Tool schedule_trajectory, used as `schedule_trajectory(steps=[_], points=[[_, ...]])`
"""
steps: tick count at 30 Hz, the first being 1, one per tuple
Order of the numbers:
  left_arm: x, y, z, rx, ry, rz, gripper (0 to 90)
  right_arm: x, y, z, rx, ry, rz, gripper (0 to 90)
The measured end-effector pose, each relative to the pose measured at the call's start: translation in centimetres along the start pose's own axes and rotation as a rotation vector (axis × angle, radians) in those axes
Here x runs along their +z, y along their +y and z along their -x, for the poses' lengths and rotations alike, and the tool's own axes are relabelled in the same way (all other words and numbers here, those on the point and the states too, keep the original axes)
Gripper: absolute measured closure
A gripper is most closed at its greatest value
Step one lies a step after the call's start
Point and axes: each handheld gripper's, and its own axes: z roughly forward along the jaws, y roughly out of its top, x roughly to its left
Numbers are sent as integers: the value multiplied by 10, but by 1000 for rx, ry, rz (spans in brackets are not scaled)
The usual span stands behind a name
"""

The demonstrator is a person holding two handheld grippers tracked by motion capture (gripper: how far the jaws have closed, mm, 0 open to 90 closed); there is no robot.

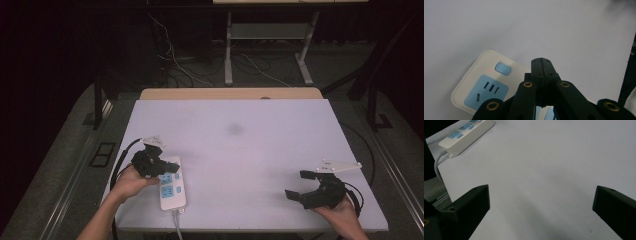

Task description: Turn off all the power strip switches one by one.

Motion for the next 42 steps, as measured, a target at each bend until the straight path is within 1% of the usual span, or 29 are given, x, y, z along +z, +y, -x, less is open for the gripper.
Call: schedule_trajectory(steps=[7, 12, 20, 23, 33, 39, 42], points=[[-4, 7, -2, 1, 8, -10, 890, 0, 0, 0, 3, 0, -1, 9], [-7, 13, -3, 15, 15, -22, 890, -1, 0, 1, 3, 0, 2, 10], [-10, 20, -9, 11, 25, -27, 889, -1, 0, 1, 2, 1, 2, 10], [-10, 22, -12, 8, 32, -30, 876, 0, 0, 1, 1, 2, 0, 9], [-11, 25, -19, 7, 40, -34, 888, -1, 0, 1, 1, 2, -2, 9], [-7, 25, -23, -2, 46, -39, 888, 0, -1, 1, 2, 2, -3, 10], [-5, 26, -24, 2, 45, -50, 889, 0, -1, 1, 3, 4, -5, 10]])
